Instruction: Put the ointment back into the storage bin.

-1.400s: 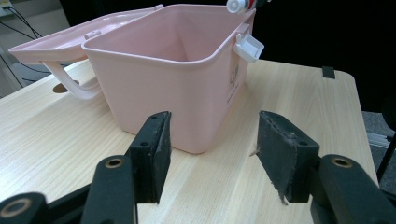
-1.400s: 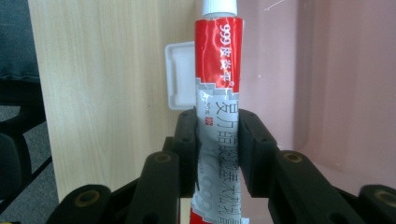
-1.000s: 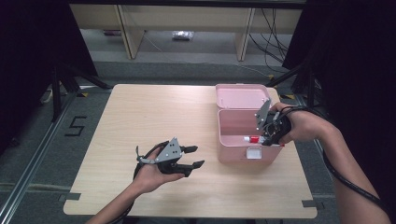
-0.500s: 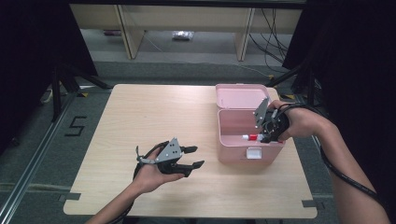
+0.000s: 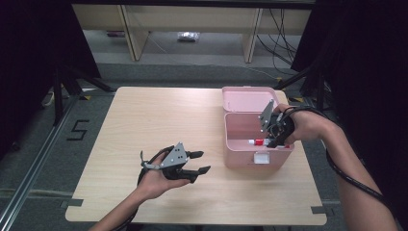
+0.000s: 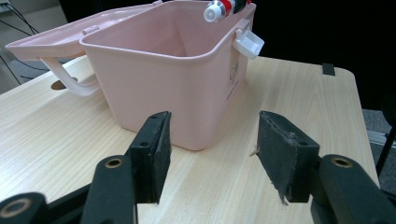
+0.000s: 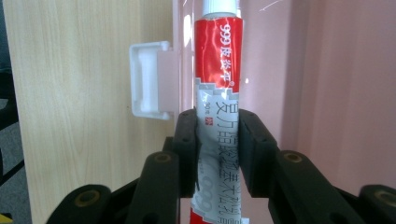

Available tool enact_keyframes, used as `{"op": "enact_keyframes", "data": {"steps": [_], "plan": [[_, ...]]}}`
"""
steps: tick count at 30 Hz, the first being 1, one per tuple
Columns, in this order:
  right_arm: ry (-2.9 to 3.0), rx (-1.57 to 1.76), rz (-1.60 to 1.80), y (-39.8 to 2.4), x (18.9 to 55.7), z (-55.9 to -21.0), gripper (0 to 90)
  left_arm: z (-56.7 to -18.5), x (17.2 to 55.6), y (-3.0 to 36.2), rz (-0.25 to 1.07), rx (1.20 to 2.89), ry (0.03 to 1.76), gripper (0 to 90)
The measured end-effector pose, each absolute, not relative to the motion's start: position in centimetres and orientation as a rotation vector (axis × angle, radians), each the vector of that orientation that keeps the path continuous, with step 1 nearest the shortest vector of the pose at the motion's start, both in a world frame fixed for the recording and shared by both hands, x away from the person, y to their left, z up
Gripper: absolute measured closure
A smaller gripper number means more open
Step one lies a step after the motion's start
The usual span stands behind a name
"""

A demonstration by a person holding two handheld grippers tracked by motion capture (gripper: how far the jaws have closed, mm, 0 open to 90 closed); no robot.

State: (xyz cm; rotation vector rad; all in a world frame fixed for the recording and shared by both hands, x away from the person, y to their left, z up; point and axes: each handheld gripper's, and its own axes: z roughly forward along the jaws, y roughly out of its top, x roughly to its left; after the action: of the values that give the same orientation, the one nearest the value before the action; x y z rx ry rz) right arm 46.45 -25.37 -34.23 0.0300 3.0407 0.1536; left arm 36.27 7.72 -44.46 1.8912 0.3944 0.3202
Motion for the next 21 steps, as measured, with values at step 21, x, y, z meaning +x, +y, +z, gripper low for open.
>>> {"op": "enact_keyframes", "data": {"steps": [21], "plan": [[3.045,0.029,0.117,-25.47,47.28,-35.12,71.8,-44.54,36.19,7.71,0.322,1.89,0.394,44.2]]}}
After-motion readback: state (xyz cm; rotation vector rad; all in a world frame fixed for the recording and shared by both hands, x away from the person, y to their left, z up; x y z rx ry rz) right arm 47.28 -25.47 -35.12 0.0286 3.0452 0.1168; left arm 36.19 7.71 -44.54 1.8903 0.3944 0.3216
